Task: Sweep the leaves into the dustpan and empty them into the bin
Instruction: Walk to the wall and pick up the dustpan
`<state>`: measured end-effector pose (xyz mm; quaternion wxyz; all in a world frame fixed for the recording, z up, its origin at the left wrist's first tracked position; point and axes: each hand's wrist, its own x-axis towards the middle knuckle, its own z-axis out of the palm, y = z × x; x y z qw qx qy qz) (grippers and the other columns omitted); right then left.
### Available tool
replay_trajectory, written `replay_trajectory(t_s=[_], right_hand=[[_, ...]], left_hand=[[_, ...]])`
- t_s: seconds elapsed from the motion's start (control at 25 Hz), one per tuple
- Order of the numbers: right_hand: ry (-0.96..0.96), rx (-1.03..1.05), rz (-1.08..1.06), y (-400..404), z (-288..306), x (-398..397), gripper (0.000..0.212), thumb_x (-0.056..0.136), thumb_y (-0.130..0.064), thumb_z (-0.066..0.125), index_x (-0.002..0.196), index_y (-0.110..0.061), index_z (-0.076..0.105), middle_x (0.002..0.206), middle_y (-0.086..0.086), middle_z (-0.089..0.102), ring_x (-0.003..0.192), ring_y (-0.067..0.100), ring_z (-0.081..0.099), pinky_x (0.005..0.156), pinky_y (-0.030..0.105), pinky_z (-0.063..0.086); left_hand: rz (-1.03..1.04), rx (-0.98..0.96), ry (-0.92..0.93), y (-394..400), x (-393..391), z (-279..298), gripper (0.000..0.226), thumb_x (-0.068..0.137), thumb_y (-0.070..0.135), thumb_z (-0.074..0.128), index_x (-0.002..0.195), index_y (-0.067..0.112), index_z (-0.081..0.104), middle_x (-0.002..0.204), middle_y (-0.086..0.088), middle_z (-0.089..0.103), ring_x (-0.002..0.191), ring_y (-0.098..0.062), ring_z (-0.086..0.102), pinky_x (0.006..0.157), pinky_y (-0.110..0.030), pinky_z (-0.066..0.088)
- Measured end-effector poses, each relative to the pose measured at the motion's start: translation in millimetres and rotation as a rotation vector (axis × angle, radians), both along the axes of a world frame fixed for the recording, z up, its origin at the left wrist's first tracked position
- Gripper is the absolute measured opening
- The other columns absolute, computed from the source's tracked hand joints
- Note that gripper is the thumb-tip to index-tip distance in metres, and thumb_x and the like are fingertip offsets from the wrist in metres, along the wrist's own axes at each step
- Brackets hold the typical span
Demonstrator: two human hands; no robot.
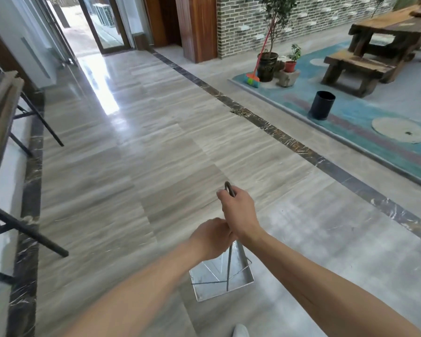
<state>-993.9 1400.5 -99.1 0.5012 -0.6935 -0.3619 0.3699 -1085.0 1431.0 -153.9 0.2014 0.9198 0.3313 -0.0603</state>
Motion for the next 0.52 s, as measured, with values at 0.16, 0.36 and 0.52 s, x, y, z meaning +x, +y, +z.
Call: replay_trajectory(t_s=[0.16, 0.36, 0.52], right_hand=[[-0.002, 0.0, 0.017, 90, 1, 37, 0.029, 0.078, -0.028, 0.05, 0.058, -0.019, 0.03, 0.053, -0.008, 0.032, 0.056, 0.015, 0.031, 0.056, 0.033, 0.03], [-0.018, -0.017, 0.002, 236, -14, 77, 0.03, 0.08, -0.028, 0.051, 0.058, -0.022, 0.032, 0.046, -0.013, 0.033, 0.053, 0.013, 0.032, 0.056, 0.031, 0.031], [-0.016, -0.028, -0.004, 362, -18, 94, 0.029, 0.082, -0.026, 0.053, 0.06, -0.021, 0.035, 0.044, -0.015, 0.035, 0.052, 0.01, 0.032, 0.056, 0.028, 0.032]], left_hand=[[-0.007, 0.032, 0.005, 95, 37, -3, 0.028, 0.089, 0.012, 0.033, 0.062, 0.019, 0.031, 0.082, -0.015, 0.066, 0.076, -0.035, 0.062, 0.071, -0.046, 0.051], [-0.008, 0.058, 0.006, 250, 77, -29, 0.015, 0.09, 0.012, 0.038, 0.078, 0.013, 0.046, 0.092, -0.017, 0.066, 0.084, -0.037, 0.061, 0.071, -0.043, 0.047], [0.1, -0.006, -0.06, 376, 95, -38, 0.029, 0.093, 0.022, 0.04, 0.1, 0.005, 0.062, 0.101, -0.016, 0.068, 0.094, -0.034, 0.063, 0.081, -0.043, 0.051]])
